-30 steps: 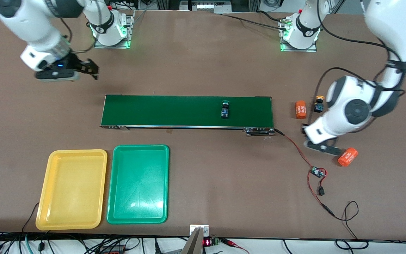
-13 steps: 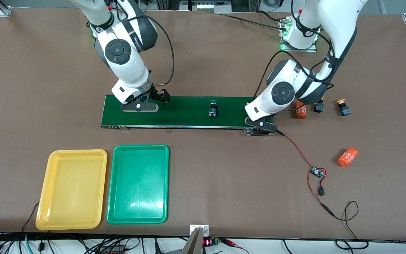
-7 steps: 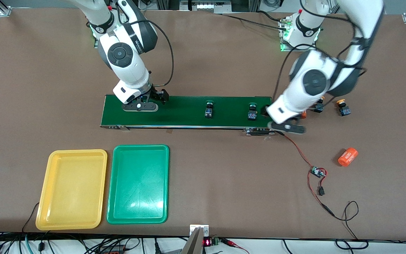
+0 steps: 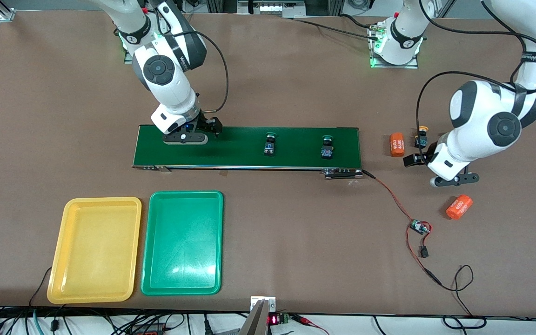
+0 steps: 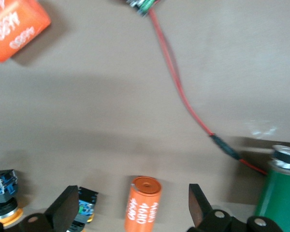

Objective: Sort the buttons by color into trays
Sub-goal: 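Grasp another green-base button with the left gripper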

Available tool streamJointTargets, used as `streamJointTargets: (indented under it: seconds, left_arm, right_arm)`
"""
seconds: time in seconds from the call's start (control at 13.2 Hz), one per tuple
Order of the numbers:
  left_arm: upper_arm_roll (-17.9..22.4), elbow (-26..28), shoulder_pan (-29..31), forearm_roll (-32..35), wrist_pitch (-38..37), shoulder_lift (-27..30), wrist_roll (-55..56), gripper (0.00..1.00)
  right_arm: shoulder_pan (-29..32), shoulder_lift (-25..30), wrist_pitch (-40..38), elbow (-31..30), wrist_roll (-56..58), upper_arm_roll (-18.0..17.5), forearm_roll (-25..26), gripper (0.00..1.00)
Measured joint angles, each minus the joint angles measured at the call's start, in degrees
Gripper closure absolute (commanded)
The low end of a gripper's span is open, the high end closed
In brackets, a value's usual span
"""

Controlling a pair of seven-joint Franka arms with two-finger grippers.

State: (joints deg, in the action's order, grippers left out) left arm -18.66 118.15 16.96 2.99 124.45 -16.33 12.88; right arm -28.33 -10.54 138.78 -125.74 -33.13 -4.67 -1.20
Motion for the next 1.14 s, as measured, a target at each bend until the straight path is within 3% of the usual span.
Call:
streamJointTargets:
  seconds: [0.45, 1.14]
  left_arm:
    - [0.08, 4.57, 10.17, 0.00, -0.22, -2.06, -15.71, 0.00]
    - [-0.56, 14.56, 9.93, 0.37, 4.92, 0.11, -22.52, 0.00]
  right_arm:
    - [-0.02, 0.06, 0.10, -0.01, 0.00, 0.00, 0.00, 0.00]
    - [-0.01, 0.21, 1.03, 0.62, -5.33, 0.01, 0.07, 0.00]
